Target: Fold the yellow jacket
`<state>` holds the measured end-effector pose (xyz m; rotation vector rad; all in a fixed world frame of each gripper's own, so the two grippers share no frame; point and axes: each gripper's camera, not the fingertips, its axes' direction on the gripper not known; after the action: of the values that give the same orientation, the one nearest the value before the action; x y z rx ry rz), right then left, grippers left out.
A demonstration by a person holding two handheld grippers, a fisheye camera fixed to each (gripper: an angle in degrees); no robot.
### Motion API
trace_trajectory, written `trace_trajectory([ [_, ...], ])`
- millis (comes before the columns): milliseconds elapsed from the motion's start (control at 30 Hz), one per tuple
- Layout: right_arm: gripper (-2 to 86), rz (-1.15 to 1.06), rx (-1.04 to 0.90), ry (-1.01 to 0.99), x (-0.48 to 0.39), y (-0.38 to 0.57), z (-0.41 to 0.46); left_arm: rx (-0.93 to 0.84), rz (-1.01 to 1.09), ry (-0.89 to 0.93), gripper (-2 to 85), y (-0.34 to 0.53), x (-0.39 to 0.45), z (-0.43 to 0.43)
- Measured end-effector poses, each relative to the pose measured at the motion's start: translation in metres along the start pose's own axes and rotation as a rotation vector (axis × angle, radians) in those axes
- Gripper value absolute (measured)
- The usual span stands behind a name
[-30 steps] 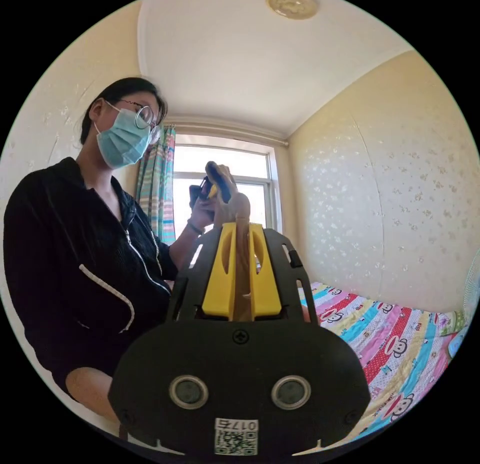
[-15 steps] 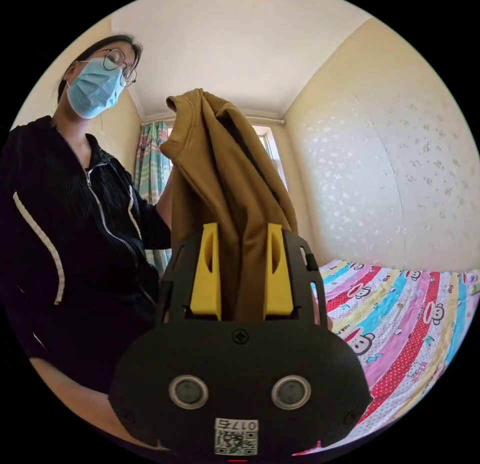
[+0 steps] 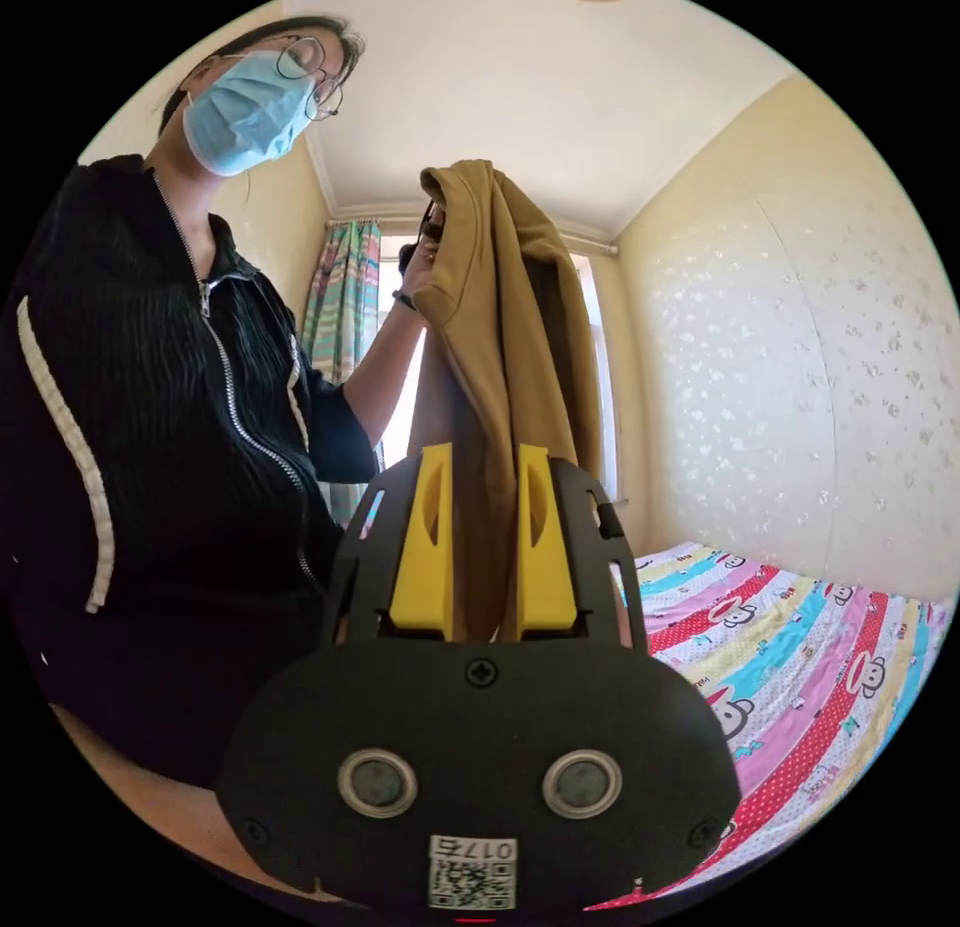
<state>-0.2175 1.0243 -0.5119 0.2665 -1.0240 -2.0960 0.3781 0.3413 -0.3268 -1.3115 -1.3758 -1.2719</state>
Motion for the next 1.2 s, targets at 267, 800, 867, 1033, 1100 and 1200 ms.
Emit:
trace_trajectory([
  [267,6.8,0.092,0.048,-0.104,-0.011,-0.002,0.027,0.039,-0.035,-0.006,0.6,0.001,0.016,-0.011],
  [800,1.9,-0.154,-0.02,0.507,-0.046,-0.158,-0.067,-0.095,-0.103,-0.286,0.7,0.032,0.046,-0.033],
  [867,1.9,-0.188,-0.008,0.54,-0.056,-0.179,-0.069,-0.107,-0.158,-0.303,0.7,0.045,0.047,-0.026],
  [1033,1.8,-0.284,-0.041,0.645,-0.095,-0.22,-0.06,-0.137,-0.16,-0.311,0.8,0.06,0.076,0.002],
  [1100,1.8,-0.305,-0.012,0.674,-0.122,-0.222,-0.06,-0.149,-0.112,-0.275,0.8,0.068,0.094,0.008],
  [1200,1.8,-0.282,0.018,0.66,-0.151,-0.21,-0.071,-0.207,-0.13,-0.145,0.8,0.091,0.123,0.016],
])
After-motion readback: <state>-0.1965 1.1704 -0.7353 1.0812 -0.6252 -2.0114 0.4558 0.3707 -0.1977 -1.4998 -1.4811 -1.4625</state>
